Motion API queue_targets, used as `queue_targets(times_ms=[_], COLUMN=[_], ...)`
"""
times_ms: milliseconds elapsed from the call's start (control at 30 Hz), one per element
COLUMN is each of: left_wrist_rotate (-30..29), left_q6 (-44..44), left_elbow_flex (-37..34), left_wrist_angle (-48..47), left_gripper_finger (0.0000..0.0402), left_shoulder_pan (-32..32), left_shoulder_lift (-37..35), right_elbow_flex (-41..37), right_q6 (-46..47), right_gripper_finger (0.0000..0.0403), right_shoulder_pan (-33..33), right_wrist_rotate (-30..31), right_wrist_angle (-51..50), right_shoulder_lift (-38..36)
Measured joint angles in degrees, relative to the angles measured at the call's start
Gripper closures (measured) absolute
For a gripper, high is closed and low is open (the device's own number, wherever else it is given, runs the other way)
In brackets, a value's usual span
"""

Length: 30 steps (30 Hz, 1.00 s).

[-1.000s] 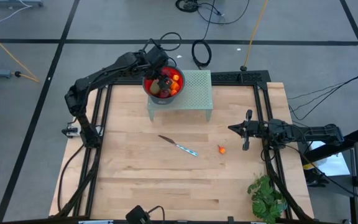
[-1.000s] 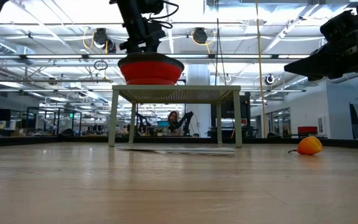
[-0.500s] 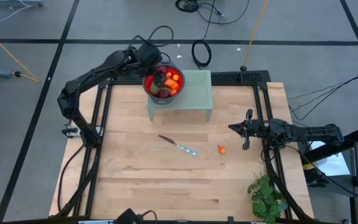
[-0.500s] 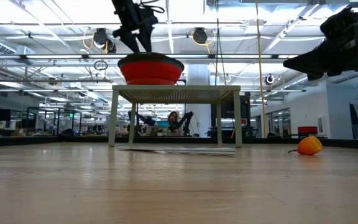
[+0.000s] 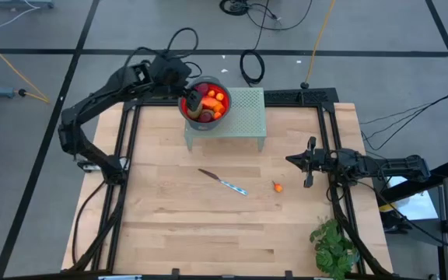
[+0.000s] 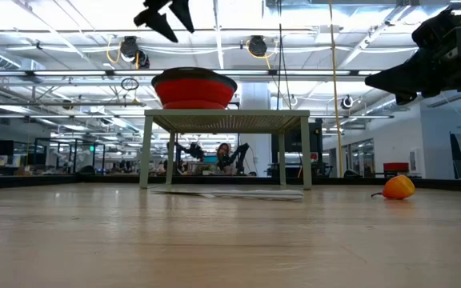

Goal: Pick & Place Fruit
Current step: Put the peach into the red strainer bowl

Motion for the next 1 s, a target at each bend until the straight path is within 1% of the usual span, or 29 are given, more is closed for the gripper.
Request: queue_targets(times_ms=[200, 367, 467, 567, 800, 1000], left_wrist_rotate=[0.12, 0.24, 0.07, 0.10, 0.05, -0.45], left_q6=[-2.65, -5.18, -7.30, -8.28, -10.18, -11.21], left_elbow_flex=[0.00, 0.00, 0.00, 0.00, 0.00, 0.00], left_wrist_angle=[0.05, 0.09, 0.07, 0.07, 0.04, 0.04], left_gripper_finger=[0.0108, 0.0108, 0.0119, 0.0152, 0.0252, 0.0316], left_shoulder_pan=[-4.97, -8.39, -10.30, -12.31, -17.58, -22.10], left_shoulder_lift=[-1.31, -1.91, -1.73, -1.74, -1.75, -1.75], right_elbow_flex=[0.09, 0.11, 0.13, 0.13, 0.13, 0.13], right_q6=[0.00, 0.02, 0.02, 0.02, 0.02, 1.61], right_gripper_finger=[0.0403, 0.0403, 0.0403, 0.0403, 0.0403, 0.0403], right_shoulder_pan=[0.01, 0.01, 0.00, 0.02, 0.00, 0.00], right_wrist_rotate=[-0.26, -0.26, -0.24, -0.24, -0.26, -0.26], right_wrist_angle=[0.63, 5.00, 8.13, 9.99, 10.14, 10.14], right_shoulder_lift=[0.00, -0.01, -0.02, -0.01, 0.00, 0.00])
